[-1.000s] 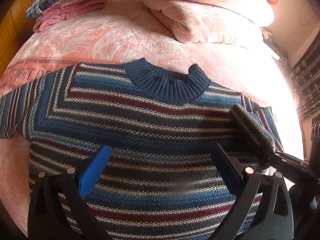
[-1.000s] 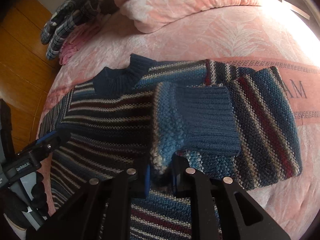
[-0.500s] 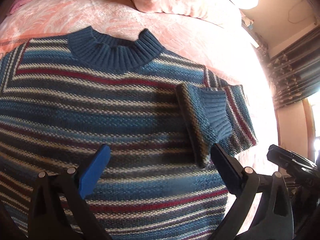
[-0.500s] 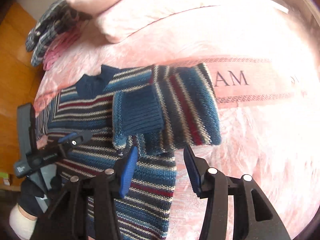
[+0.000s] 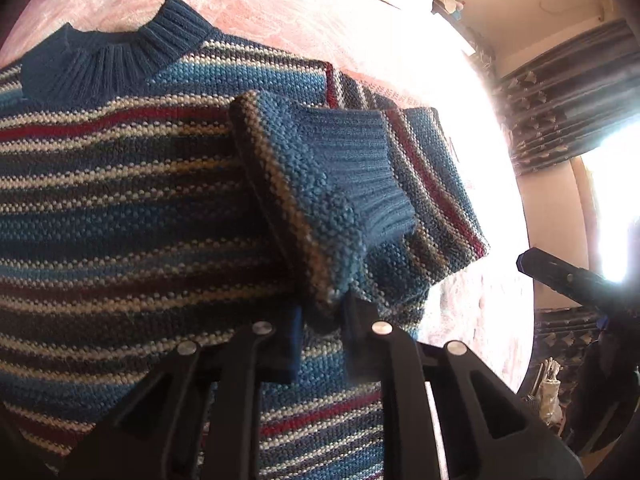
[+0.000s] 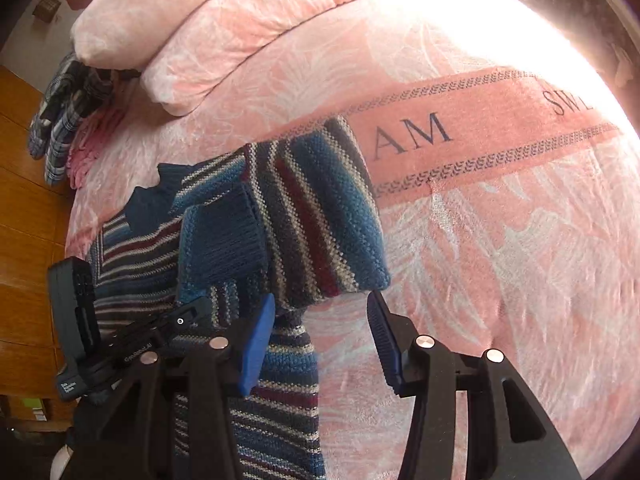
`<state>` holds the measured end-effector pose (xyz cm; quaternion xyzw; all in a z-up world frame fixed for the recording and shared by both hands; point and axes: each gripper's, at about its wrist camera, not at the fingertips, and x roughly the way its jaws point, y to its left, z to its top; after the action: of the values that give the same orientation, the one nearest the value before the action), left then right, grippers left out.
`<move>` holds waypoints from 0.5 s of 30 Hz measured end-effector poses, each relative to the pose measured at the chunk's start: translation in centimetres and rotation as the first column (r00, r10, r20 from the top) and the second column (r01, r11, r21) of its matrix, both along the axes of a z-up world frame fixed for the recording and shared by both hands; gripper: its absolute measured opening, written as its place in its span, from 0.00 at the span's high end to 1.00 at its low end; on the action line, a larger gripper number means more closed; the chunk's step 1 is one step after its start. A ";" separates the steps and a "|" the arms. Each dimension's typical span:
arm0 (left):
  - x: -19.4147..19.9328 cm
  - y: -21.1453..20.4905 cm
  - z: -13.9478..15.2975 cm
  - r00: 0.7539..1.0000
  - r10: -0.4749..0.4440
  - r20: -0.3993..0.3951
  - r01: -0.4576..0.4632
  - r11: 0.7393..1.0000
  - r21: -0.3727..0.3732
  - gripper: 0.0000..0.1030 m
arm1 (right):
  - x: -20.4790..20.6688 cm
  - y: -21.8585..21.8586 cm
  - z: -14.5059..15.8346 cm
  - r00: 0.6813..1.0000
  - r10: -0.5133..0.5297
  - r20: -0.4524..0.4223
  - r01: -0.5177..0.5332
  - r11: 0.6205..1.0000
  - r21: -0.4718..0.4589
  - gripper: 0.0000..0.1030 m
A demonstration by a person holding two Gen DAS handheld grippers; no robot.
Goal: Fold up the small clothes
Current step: 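Fold the held sleeve across the sweater body with the right gripper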
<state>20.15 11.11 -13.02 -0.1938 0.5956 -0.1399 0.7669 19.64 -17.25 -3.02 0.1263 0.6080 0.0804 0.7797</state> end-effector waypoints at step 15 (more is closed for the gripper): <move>-0.7 10.0 4.4 0.997 -0.002 0.078 -0.008 0.992 0.128 0.84 | 1.5 4.1 -8.7 0.983 -0.047 -0.179 0.073 0.987 0.143 0.76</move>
<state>19.46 21.11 -8.60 -0.1396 0.5728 -0.1077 0.8005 21.12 -13.19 -11.67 0.2093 0.6622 0.0906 0.7138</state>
